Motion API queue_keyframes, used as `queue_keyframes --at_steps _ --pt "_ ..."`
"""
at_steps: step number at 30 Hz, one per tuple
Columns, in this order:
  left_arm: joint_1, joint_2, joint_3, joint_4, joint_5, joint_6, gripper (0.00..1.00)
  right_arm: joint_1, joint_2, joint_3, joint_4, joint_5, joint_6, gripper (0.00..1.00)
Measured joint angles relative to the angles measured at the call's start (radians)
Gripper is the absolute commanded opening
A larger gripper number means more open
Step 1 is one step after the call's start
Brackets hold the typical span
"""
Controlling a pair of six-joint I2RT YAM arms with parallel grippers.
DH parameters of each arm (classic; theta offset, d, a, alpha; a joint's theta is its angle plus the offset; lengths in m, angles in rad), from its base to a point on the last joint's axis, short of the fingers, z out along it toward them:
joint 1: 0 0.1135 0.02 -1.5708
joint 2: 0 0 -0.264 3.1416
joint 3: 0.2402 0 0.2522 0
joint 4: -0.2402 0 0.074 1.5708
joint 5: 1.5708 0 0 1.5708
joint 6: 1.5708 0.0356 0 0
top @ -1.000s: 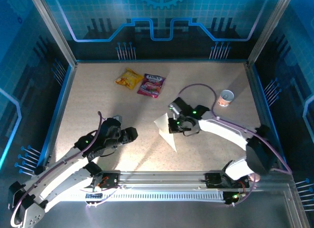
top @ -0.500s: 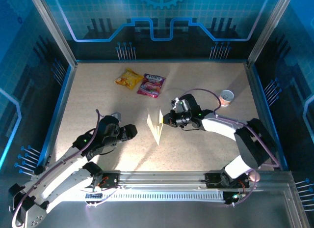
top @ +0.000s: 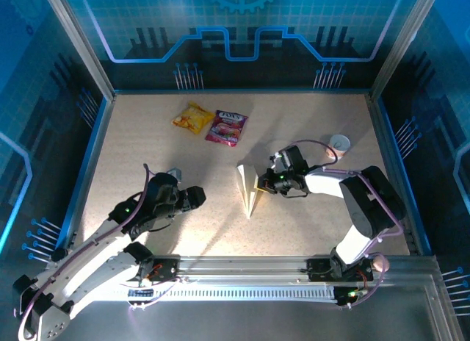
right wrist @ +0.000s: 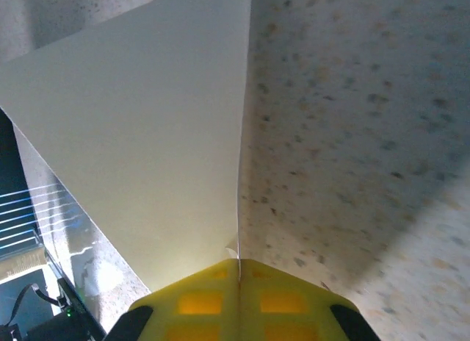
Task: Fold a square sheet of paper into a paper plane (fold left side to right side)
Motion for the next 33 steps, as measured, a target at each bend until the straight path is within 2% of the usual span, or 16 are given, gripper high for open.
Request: queue_keyframes --at_steps 2,12,19,25,33 --pt "0.0 0.007 0.0 0.005 0.0 0.0 0.72 -0.006 -0.023 0.0 -0.025 0.014 -0.019 0.01" --pt "0.001 0.04 0.0 0.018 0.008 0.0 0.72 -0.029 -0.058 0.0 -0.111 0.045 -0.082 0.32" --pt "0.008 0.039 0.0 0.017 0.008 0.012 0.76 -0.034 -0.197 0.037 -0.317 0.14 -0.148 0.51" --pt "0.02 0.026 0.0 0.017 0.007 0.03 0.77 -0.004 -0.286 0.093 -0.447 0.167 -0.188 0.54" --pt "0.027 0.023 0.0 0.013 0.007 0.031 0.77 0.115 -0.174 0.138 -0.493 0.175 -0.189 0.55"
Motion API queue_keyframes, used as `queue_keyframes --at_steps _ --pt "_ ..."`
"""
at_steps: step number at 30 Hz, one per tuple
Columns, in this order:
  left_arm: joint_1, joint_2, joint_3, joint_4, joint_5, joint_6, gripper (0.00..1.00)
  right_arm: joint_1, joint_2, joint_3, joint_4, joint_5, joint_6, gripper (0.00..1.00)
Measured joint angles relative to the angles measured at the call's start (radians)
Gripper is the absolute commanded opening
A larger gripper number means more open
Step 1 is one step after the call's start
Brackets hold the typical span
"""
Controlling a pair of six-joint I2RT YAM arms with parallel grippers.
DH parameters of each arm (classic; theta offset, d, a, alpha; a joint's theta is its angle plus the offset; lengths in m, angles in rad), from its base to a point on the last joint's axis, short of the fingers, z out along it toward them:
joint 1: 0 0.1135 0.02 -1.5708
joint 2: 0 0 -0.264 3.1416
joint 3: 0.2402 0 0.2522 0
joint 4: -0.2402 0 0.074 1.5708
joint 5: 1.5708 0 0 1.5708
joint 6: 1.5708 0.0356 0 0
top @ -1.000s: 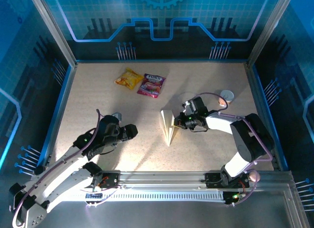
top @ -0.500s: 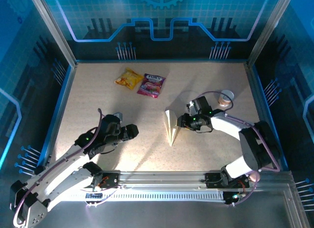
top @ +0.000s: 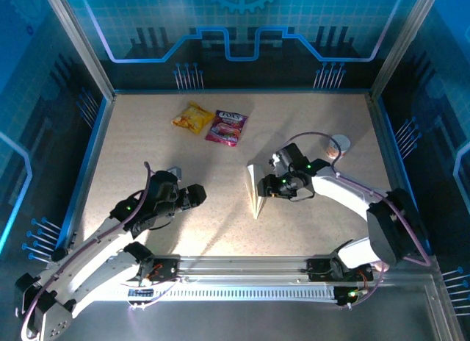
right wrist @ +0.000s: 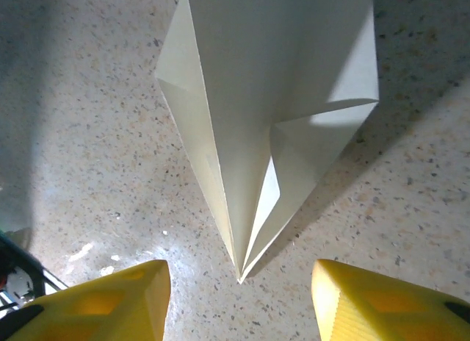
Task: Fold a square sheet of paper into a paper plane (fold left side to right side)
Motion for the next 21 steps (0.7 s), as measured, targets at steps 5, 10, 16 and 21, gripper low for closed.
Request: queue_keyframes --at_steps 5,10,16,21 --pt "0.001 -0.025 0.0 -0.016 -0.001 0.003 0.78 0.026 0.075 0.046 0.002 0.009 0.0 0.55" --pt "0.011 -0.044 0.0 -0.038 -0.004 0.01 0.78 0.042 0.119 0.067 0.009 0.016 0.0 0.55" --pt "0.013 -0.047 0.0 -0.05 -0.008 0.018 0.78 0.052 0.155 0.077 0.012 0.032 0.004 0.53" --pt "0.015 -0.05 0.0 -0.052 -0.008 0.018 0.78 0.064 0.182 0.101 0.01 0.053 0.004 0.5"
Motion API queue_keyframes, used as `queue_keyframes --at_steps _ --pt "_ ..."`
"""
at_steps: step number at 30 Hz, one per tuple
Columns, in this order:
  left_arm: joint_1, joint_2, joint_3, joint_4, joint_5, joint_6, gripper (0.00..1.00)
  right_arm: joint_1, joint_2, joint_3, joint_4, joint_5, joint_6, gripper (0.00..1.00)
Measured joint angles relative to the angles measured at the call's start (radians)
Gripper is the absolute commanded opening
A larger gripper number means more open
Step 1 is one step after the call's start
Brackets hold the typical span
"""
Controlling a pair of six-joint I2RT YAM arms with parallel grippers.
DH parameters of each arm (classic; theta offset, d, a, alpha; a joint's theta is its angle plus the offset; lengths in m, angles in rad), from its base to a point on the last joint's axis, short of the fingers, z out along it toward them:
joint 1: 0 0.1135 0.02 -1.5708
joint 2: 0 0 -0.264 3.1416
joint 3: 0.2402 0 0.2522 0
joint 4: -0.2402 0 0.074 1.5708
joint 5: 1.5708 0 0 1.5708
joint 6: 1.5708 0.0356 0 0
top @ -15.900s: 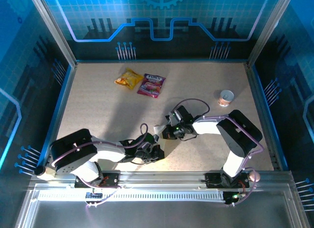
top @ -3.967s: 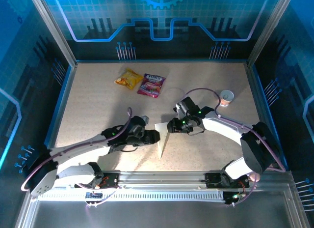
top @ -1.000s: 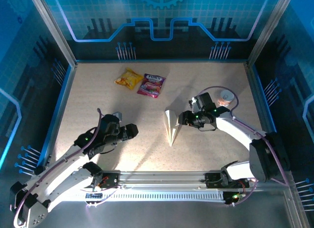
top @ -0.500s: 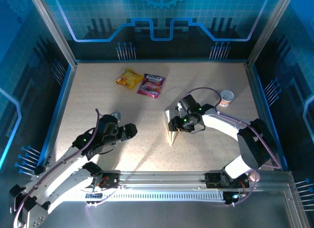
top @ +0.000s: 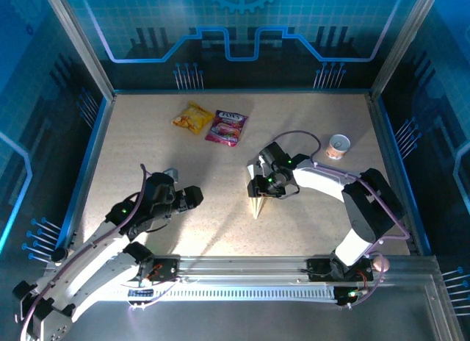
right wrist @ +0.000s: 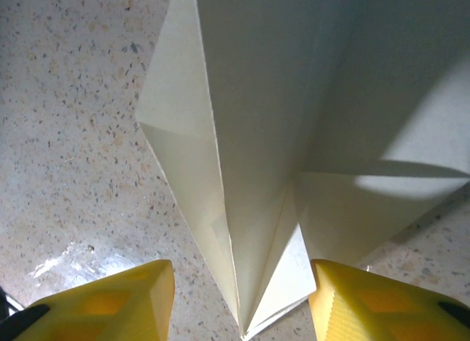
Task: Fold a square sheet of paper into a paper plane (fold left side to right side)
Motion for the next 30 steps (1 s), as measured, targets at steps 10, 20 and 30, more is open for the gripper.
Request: queue_keyframes --at_steps 10,20,30 --pt "0.003 0.0 0.0 0.0 0.0 0.0 0.78 0.027 0.072 0.056 -0.013 0.061 0.001 0.37" --pt "0.004 -0.002 0.0 -0.004 0.0 0.0 0.78 0.04 0.119 0.072 -0.039 0.126 0.003 0.21" --pt "0.011 -0.002 0.0 -0.004 0.0 0.0 0.78 0.061 0.163 0.115 -0.053 0.166 0.026 0.1"
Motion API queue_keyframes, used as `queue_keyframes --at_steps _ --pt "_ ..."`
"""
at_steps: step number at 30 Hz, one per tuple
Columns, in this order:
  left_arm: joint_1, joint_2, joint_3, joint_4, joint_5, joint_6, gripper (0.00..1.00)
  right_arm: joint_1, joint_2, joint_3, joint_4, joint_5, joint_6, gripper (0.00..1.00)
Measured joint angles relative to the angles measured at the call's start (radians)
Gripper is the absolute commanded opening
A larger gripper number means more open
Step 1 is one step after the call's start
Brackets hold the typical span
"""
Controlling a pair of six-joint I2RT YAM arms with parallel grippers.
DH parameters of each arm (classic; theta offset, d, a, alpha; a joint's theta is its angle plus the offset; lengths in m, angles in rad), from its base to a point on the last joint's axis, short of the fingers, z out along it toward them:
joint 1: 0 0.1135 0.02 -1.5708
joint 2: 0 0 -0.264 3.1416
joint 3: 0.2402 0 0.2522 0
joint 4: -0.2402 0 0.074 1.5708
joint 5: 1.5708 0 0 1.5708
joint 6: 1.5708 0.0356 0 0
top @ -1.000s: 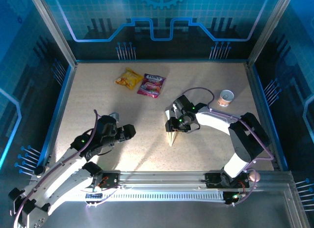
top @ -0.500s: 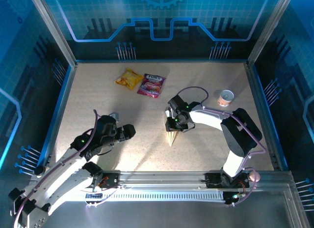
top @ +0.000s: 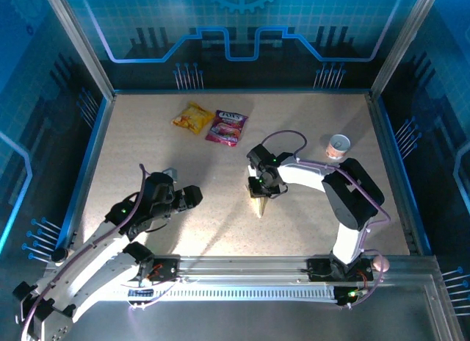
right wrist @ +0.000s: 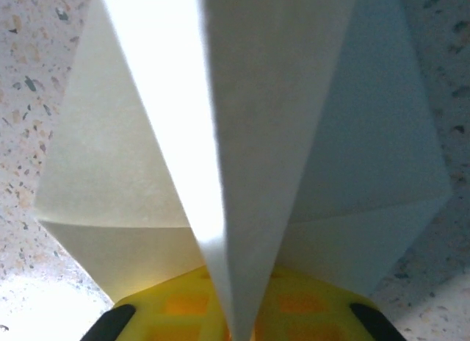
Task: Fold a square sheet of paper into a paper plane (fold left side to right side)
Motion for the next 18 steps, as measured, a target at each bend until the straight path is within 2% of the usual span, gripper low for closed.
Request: queue_keyframes --at_steps 4,10,18 --pt "0.001 0.0 0.0 0.0 0.0 0.001 0.78 -0.004 0.001 0.045 -0.045 0.023 -0.003 0.05" --pt "0.007 0.0 0.0 0.0 0.0 0.003 0.78 -0.067 0.015 0.195 -0.132 0.053 -0.031 0.04" --pt "0.008 -0.001 0.0 0.0 0.012 0.003 0.79 -0.185 0.185 0.398 -0.199 0.106 -0.083 0.04"
